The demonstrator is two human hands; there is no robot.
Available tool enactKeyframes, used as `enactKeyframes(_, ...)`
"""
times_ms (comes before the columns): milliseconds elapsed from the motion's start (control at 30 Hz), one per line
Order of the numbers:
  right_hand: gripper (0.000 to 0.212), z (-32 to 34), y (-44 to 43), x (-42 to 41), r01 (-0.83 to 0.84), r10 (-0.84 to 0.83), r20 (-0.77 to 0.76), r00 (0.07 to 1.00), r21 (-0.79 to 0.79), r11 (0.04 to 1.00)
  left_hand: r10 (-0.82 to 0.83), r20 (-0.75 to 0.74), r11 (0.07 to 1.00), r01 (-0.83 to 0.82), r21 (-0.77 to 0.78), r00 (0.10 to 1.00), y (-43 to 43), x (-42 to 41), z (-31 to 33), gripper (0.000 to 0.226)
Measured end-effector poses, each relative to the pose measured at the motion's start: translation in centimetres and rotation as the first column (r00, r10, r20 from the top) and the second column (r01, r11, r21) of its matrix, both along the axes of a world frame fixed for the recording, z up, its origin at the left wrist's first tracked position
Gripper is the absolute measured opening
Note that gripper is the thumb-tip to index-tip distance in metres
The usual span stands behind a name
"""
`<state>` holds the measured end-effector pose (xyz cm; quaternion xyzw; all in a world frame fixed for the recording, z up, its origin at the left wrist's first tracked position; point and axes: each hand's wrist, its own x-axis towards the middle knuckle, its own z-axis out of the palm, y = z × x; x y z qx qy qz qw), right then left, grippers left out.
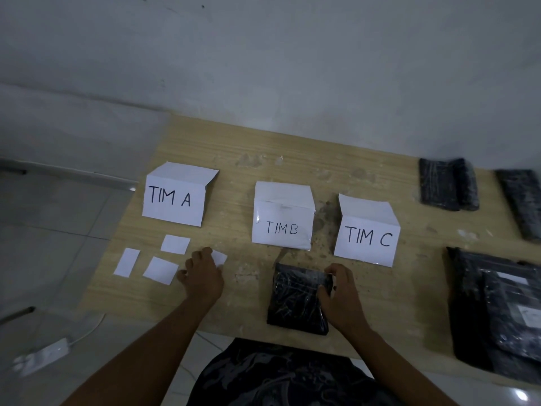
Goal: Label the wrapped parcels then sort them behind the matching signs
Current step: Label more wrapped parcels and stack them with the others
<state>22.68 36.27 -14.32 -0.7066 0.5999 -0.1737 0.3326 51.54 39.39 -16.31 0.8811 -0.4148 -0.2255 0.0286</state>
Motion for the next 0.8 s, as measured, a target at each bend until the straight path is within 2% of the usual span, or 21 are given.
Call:
enactKeyframes(167,0.028,0.1,0.1,-0.1,0.012,-0.013,0.009,1.0,0.027,1.0,0.054,-0.098,0.997,-0.058,-0.041,0.994,0.0,-0.2,-0.1,0.053)
enactKeyframes(267,0.026,0.3,0.2,-0.3,0.017,-0.017,0.001,1.0,0.007,1.0,0.143,-0.248,0.971,-0.184,-0.149,0.958,0.1,-0.5,-0.1,0.062)
enactKeyframes(367,0.022,0.6,0.1,-0.3,0.044,-0.044,0.019,0.999,-0.008,0.999,0.173,-0.454,0.913,-0.315,-0.258,0.874,0.1,-1.3,0.2,0.073)
enactKeyframes(433,0.023,0.9,-0.1,-0.3,0.066,-0.065,0.039,0.997,-0.021,0.998,0.186,-0.601,0.874,-0.41,-0.26,0.777,-0.3,-2.2,1.1,0.076)
enactKeyframes(500,0.025,1.3,-0.2,-0.2,0.074,-0.07,0.067,0.995,-0.055,0.996,0.185,-0.747,0.853,-0.482,-0.201,0.639,-1.1,-3.2,1.9,0.082)
enactKeyframes(533,0.026,1.6,-0.2,0.0,0.078,-0.071,0.091,0.993,-0.07,0.995,0.183,-0.824,0.845,-0.515,-0.147,0.536,-1.5,-3.6,2.3,0.083)
enactKeyframes(600,0.029,2.3,-0.4,0.3,0.093,-0.079,0.161,0.984,-0.075,0.993,0.19,-0.943,0.831,-0.556,0.006,0.274,-2.2,-4.7,3.2,0.084)
enactKeyframes(667,0.037,3.1,-0.6,0.6,0.096,-0.083,0.237,0.968,-0.044,0.994,0.194,-0.98,0.843,-0.519,0.14,0.051,-2.8,-5.7,4.3,0.084)
enactKeyframes(733,0.048,4.0,-0.8,0.8,0.054,-0.057,0.295,0.954,0.018,0.998,0.201,-0.978,0.886,-0.418,0.203,-0.05,-3.1,-6.5,5.5,0.084)
enactKeyframes(800,0.06,4.8,-1.0,0.9,-0.03,-0.005,0.347,0.938,0.095,0.995,0.211,-0.974,0.931,-0.289,0.225,-0.079,-3.3,-7.1,6.2,0.082)
